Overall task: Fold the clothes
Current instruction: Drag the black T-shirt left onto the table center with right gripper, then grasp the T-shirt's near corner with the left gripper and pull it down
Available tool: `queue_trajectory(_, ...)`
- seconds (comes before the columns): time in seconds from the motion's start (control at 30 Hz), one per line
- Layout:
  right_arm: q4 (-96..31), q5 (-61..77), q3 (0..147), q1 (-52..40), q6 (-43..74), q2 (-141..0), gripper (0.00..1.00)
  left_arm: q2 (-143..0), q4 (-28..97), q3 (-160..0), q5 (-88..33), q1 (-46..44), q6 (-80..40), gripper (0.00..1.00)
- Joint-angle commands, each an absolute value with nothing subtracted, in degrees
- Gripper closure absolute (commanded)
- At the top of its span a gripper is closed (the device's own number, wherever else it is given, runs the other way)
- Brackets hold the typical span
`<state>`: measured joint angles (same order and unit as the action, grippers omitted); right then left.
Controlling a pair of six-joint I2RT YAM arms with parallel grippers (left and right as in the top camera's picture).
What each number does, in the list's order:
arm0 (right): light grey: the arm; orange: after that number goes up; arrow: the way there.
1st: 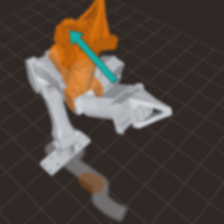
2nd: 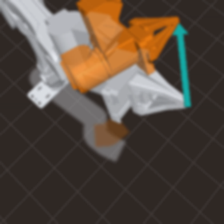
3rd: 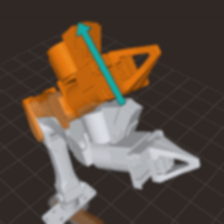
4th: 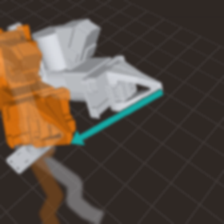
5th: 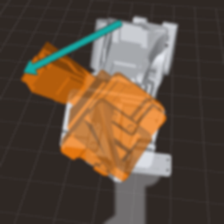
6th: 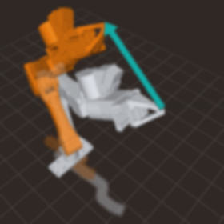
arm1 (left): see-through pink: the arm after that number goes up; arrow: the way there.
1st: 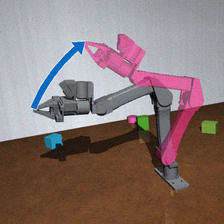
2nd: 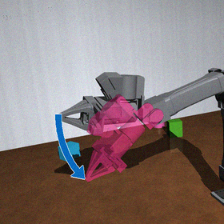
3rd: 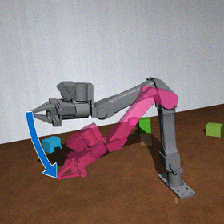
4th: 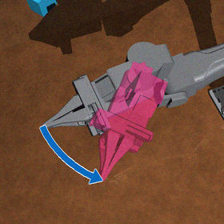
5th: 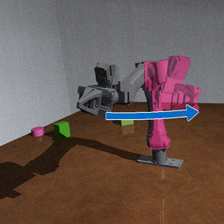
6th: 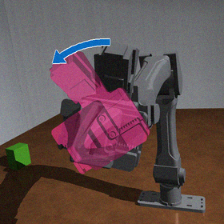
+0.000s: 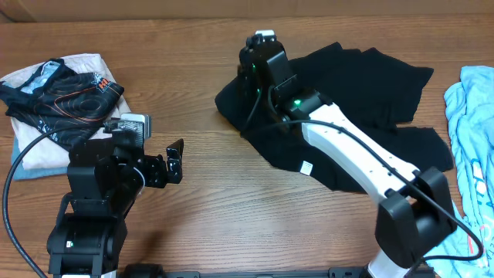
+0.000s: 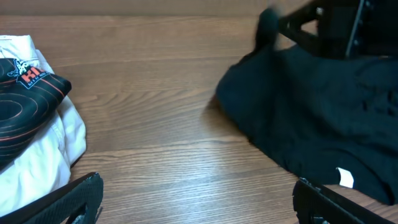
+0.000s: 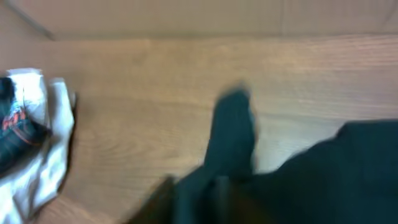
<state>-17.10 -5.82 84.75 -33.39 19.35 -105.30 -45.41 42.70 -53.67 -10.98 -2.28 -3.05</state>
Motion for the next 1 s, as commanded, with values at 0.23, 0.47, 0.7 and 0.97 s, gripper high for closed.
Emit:
queue_trajectory(0.23, -33.69, -10.39, 88.90, -22.72, 17.56, -99.18, 0.00, -50.30, 42.09, -55.13, -14.46, -2.76, -3.44, 0.00)
queue_trajectory(0.47, -50.59, -11.53, 88.90, -13.21, 17.54, -90.67, 0.00, -60.66, 39.03, -55.13, -18.41, -5.08, -4.34, 0.00)
queue_trajectory(0.7, -60.58, -11.51, 88.90, -6.81, 17.76, -88.40, 0.00, -74.89, 33.06, -55.13, -18.59, -11.00, -5.87, 0.00)
queue_trajectory(0.97, -65.25, -11.51, 88.90, -3.81, 17.74, -88.40, 0.00, -91.92, 20.14, -55.13, -21.08, -14.46, -10.79, 0.00)
